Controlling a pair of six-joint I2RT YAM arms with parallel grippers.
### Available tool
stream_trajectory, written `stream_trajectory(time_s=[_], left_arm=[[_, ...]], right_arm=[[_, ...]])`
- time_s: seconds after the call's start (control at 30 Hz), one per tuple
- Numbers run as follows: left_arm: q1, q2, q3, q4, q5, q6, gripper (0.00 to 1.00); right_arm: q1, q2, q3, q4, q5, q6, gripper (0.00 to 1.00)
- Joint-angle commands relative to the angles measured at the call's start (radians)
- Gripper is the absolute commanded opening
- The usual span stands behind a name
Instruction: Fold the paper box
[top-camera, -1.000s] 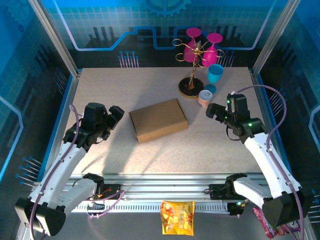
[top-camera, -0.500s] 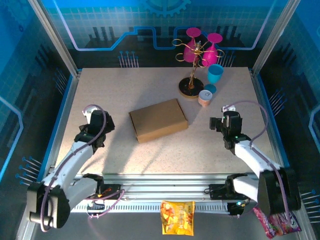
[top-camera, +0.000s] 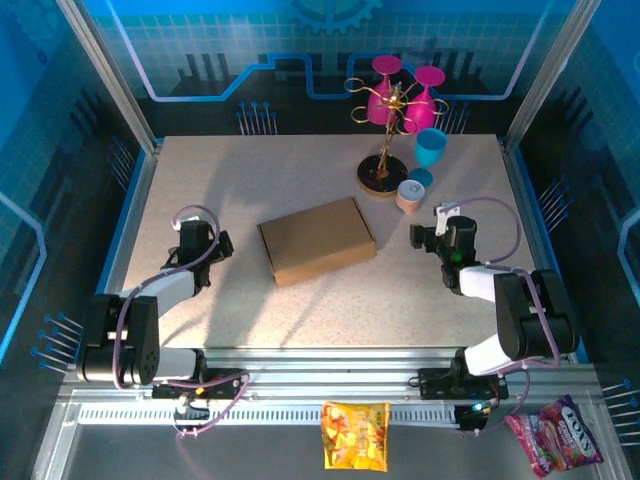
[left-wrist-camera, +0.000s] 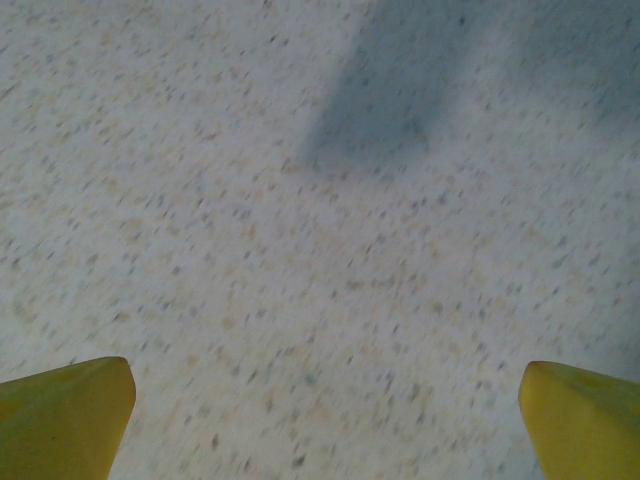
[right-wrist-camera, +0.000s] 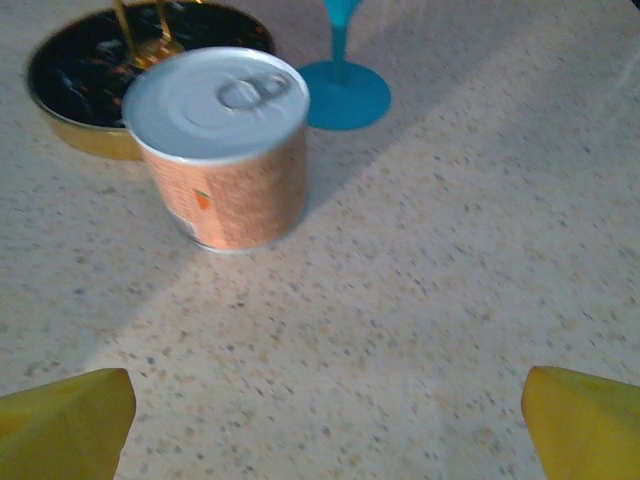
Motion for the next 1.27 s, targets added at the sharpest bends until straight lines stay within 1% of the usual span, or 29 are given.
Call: stream_trajectory(time_s=[0.0, 0.03, 0.1, 0.13, 0.17, 0.2, 0.23, 0.27, 0.3, 0.33, 0.37, 0.4, 0.47, 0.5, 0.53, 0.57, 0.6, 0.67, 0.73, 0.83, 1.03, 1.23], left_arm=[[0.024, 0.05, 0.033, 0.215, 0.097, 0.027, 0.99], [0.026, 0.063, 0.047, 0.215, 0.115, 0.05, 0.99], [0.026, 0.076, 0.041, 0.277, 0.137, 0.104, 0.99], [0.026, 0.084, 0.01, 0.361, 0.146, 0.123, 0.99], [0.03, 0.092, -0.017, 0.428, 0.154, 0.127, 0.99], [0.03, 0.078, -0.026, 0.416, 0.187, 0.135, 0.99], [0.027, 0.08, -0.066, 0.502, 0.235, 0.163, 0.99], [0.015, 0.082, -0.104, 0.57, 0.259, 0.183, 0.99], [-0.006, 0.11, -0.16, 0.695, 0.247, 0.206, 0.99], [-0.019, 0.178, -0.218, 0.884, 0.229, 0.223, 0.99], [-0.02, 0.219, -0.257, 1.028, 0.219, 0.23, 0.99], [-0.02, 0.197, -0.275, 1.016, 0.19, 0.21, 0.99], [-0.018, 0.174, -0.235, 0.903, 0.154, 0.189, 0.99], [-0.018, 0.182, -0.193, 0.841, 0.156, 0.192, 0.99], [-0.019, 0.172, -0.138, 0.721, 0.173, 0.197, 0.99], [-0.03, 0.165, -0.12, 0.676, 0.165, 0.206, 0.99], [-0.031, 0.178, -0.129, 0.718, 0.16, 0.212, 0.99], [-0.031, 0.169, -0.128, 0.698, 0.162, 0.209, 0.99], [-0.032, 0.175, -0.14, 0.736, 0.142, 0.205, 0.99], [-0.035, 0.175, -0.134, 0.723, 0.146, 0.212, 0.99], [-0.036, 0.176, -0.115, 0.69, 0.197, 0.232, 0.99], [-0.037, 0.175, -0.115, 0.69, 0.196, 0.233, 0.99]], right_arm=[[0.001, 0.033, -0.075, 0.234, -0.036, -0.021, 1.0], [-0.001, 0.056, -0.115, 0.363, -0.02, -0.014, 1.0], [-0.001, 0.034, -0.14, 0.364, 0.03, 0.009, 1.0], [0.001, 0.048, -0.153, 0.423, 0.036, 0.001, 1.0], [0.001, 0.045, -0.155, 0.426, 0.036, 0.001, 1.0], [0.001, 0.038, -0.149, 0.397, 0.038, 0.006, 1.0], [0.005, 0.046, -0.143, 0.4, 0.048, 0.001, 1.0], [0.007, 0.045, -0.138, 0.393, 0.052, -0.001, 1.0], [0.01, 0.043, -0.127, 0.366, 0.054, -0.002, 1.0], [0.014, 0.047, -0.122, 0.364, 0.059, -0.007, 1.0], [0.014, 0.046, -0.118, 0.353, 0.061, -0.007, 1.0], [0.018, 0.046, -0.115, 0.345, 0.061, -0.009, 1.0], [0.025, 0.048, -0.113, 0.347, 0.069, -0.017, 1.0], [0.024, 0.047, -0.113, 0.348, 0.069, -0.017, 1.0], [0.025, 0.047, -0.113, 0.348, 0.069, -0.017, 1.0], [0.025, 0.047, -0.112, 0.347, 0.068, -0.017, 1.0], [0.024, 0.049, -0.107, 0.338, 0.079, -0.012, 1.0], [0.027, 0.048, -0.094, 0.309, 0.086, -0.012, 1.0], [0.031, 0.048, -0.094, 0.31, 0.087, -0.019, 1.0], [0.037, 0.051, -0.092, 0.312, 0.093, -0.024, 1.0], [0.041, 0.052, -0.088, 0.305, 0.101, -0.028, 1.0], [0.045, 0.052, -0.095, 0.32, 0.102, -0.034, 1.0]])
